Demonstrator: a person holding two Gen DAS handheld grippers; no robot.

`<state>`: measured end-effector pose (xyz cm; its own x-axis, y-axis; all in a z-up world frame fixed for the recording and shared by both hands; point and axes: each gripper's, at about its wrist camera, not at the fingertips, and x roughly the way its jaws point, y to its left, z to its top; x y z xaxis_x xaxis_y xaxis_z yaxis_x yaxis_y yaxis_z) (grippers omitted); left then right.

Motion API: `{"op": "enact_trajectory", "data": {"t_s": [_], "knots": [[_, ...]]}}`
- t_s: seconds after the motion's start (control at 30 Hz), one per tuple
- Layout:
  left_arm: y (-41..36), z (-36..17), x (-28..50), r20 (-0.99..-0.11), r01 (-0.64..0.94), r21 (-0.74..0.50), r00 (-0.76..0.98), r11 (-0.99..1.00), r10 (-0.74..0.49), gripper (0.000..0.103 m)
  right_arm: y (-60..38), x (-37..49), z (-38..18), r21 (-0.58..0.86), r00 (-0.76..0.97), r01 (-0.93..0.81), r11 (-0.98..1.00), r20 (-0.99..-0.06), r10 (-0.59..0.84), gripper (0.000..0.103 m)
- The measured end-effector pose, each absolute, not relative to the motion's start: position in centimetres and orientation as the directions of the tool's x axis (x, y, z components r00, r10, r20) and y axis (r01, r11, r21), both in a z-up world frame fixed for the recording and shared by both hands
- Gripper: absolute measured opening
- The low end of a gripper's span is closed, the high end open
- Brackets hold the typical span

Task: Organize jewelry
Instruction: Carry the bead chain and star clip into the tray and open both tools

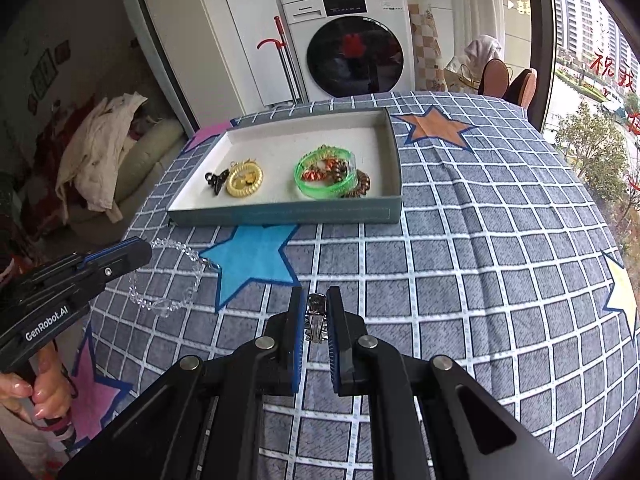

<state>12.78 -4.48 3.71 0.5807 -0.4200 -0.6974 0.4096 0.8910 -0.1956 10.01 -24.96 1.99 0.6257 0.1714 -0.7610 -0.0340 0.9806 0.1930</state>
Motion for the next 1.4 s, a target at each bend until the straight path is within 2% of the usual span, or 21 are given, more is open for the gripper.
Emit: {"op": "enact_trajectory", "data": {"t_s": [0.7, 1.07, 1.17, 1.4], "knots": [[-5.5, 6.0, 21.8, -0.669, 0.345, -0.145, 0.656, 0.927, -0.349, 0.028, -26.4, 18.9, 4.6, 0.244, 0.680, -0.007, 0.970, -0.710, 0.184, 0.011], [-6.3, 2.9, 26.9, -0.710, 0.271, -0.108, 0.652, 0.956, -0.265, 0.028, -26.0, 24.2, 1.8, 0.246, 0.664, 0.002, 0.969, -0.725, 0.183, 0.011], [-6.8, 1.8, 27.7, -0.720, 0.256, -0.045, 0.661, 0.966, -0.209, 0.028, -26.1, 25.2, 0.9, 0.237, 0.656, 0.013, 0.971, -0.735, 0.171, 0.011], [-7.1, -0.1, 29.3, -0.734, 0.231, 0.014, 0.663, 0.973, -0.147, 0.028, -26.1, 26.6, -0.6, 0.220, 0.647, 0.018, 0.975, -0.746, 0.156, 0.011]]}}
